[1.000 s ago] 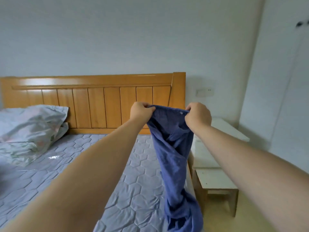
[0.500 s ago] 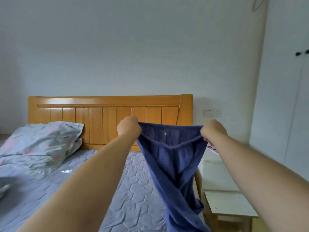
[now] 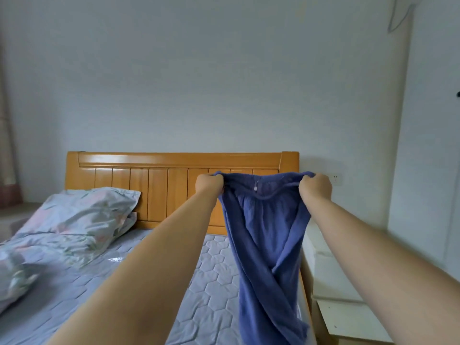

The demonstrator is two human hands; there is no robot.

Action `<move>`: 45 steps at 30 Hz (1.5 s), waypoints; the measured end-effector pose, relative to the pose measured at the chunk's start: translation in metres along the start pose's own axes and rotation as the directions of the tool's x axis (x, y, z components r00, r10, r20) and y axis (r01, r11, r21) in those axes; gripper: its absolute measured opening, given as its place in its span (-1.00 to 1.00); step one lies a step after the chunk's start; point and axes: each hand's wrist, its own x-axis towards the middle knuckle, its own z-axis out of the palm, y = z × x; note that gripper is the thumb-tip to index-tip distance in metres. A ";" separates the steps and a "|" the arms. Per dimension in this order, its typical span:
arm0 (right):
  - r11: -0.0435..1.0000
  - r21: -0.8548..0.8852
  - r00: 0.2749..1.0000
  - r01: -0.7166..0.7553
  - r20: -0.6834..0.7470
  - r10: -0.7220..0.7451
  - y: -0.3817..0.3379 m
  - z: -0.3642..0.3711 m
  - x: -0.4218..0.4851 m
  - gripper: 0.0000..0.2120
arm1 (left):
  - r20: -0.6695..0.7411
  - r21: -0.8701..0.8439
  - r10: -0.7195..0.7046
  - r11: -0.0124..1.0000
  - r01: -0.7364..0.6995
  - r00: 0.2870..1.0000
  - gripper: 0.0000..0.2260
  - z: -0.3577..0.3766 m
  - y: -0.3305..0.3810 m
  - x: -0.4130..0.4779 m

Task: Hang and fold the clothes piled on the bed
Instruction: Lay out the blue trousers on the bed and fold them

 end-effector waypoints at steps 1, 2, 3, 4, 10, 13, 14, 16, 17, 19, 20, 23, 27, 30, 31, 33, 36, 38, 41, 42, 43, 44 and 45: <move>0.998 0.006 0.997 0.069 -0.022 -0.069 -0.002 -0.003 -0.003 -0.73 | -0.030 -0.012 0.018 1.000 -0.018 0.999 -0.76 -0.001 0.005 -0.002; 0.992 0.022 0.992 0.123 -0.040 -0.122 -0.006 -0.005 -0.004 -0.73 | -0.032 -0.001 0.060 0.998 -0.060 0.998 -0.74 -0.003 0.012 -0.006; 0.985 0.040 0.984 0.171 -0.057 -0.168 -0.010 -0.006 -0.005 -0.72 | -0.034 0.044 0.124 0.991 -0.123 0.992 -0.73 -0.005 0.018 -0.009; 0.976 0.062 0.976 0.211 -0.064 -0.207 -0.014 -0.005 -0.006 -0.70 | -0.043 0.057 0.204 0.978 -0.201 0.978 -0.72 -0.005 0.021 -0.007; 0.952 0.208 0.974 0.226 -0.027 -0.226 -0.043 -0.012 -0.003 -0.34 | 0.013 0.225 0.491 0.848 -0.481 0.871 -0.37 -0.016 0.063 -0.006; 0.960 -0.061 0.956 0.274 -0.091 -0.279 -0.034 -0.017 0.000 -0.61 | -0.073 0.418 0.560 0.768 -0.485 0.825 -0.62 -0.023 0.058 -0.001; 0.955 -0.091 0.949 0.282 -0.122 -0.292 -0.030 -0.018 0.000 -0.69 | -0.108 0.438 0.541 0.779 -0.448 0.834 -0.70 -0.027 0.053 0.000; 0.953 -0.100 0.938 0.285 -0.176 -0.299 -0.025 -0.019 0.000 -0.75 | -0.142 0.459 0.503 0.797 -0.393 0.853 -0.76 -0.033 0.046 0.001; 0.953 -0.102 0.933 0.285 -0.198 -0.300 -0.026 -0.019 0.000 -0.76 | -0.157 0.474 0.507 0.792 -0.386 0.847 -0.77 -0.035 0.045 -0.001; 0.952 -0.095 0.919 0.290 -0.249 -0.305 -0.030 -0.018 -0.003 -0.78 | -0.203 0.475 0.545 0.781 -0.405 0.813 -0.77 -0.038 0.046 -0.003; 0.951 -0.101 0.909 0.294 -0.279 -0.310 -0.033 -0.019 -0.006 -0.79 | -0.226 0.453 0.563 0.783 -0.426 0.795 -0.77 -0.039 0.049 -0.004; 0.922 -0.135 0.857 0.363 -0.340 -0.387 -0.046 -0.020 -0.013 -0.78 | -0.225 0.275 0.515 0.848 -0.453 0.827 -0.76 -0.040 0.066 -0.013; 0.911 0.008 0.864 0.412 -0.320 -0.388 -0.066 -0.023 -0.023 -0.76 | -0.210 0.012 0.386 0.920 -0.392 0.898 -0.73 -0.034 0.089 -0.028; 0.893 0.163 0.872 0.420 -0.345 -0.348 -0.083 -0.026 -0.034 -0.80 | -0.222 -0.107 0.349 0.919 -0.379 0.910 -0.73 -0.032 0.106 -0.031; 0.874 0.197 0.860 0.444 -0.369 -0.353 -0.090 -0.027 -0.037 -0.80 | -0.232 -0.139 0.354 0.910 -0.391 0.906 -0.72 -0.033 0.112 -0.032; 0.846 0.225 0.833 0.484 -0.415 -0.366 -0.100 -0.028 -0.037 -0.79 | -0.281 -0.078 0.416 0.889 -0.452 0.865 -0.72 -0.034 0.122 -0.031; 0.888 0.099 0.841 0.448 -0.384 -0.382 -0.096 -0.022 -0.022 -0.77 | -0.255 0.168 0.535 0.845 -0.508 0.805 -0.71 -0.036 0.117 -0.018; 0.921 -0.048 0.882 0.386 -0.272 -0.384 -0.073 -0.011 -0.009 -0.76 | -0.137 0.344 0.532 0.817 -0.463 0.836 -0.70 -0.034 0.093 0.000; 0.931 -0.183 0.934 0.315 -0.115 -0.338 -0.022 0.015 0.008 -0.75 | -0.029 0.538 0.431 0.767 -0.349 0.902 -0.70 -0.028 0.037 0.029; 0.935 -0.203 0.947 0.290 -0.081 -0.312 -0.004 0.027 0.015 -0.74 | -0.022 0.554 0.388 0.772 -0.312 0.921 -0.70 -0.024 0.015 0.038; 0.941 -0.212 0.958 0.264 -0.052 -0.281 0.012 0.037 0.020 -0.72 | -0.022 0.556 0.350 0.783 -0.279 0.937 -0.69 -0.022 -0.004 0.044; 0.946 -0.229 0.970 0.229 -0.021 -0.240 0.026 0.047 0.024 -0.71 | -0.019 0.551 0.307 0.797 -0.246 0.952 -0.70 -0.019 -0.019 0.049; 0.946 -0.266 0.982 0.187 0.015 -0.190 0.044 0.060 0.028 -0.71 | -0.014 0.551 0.254 0.809 -0.204 0.967 -0.70 -0.013 -0.040 0.055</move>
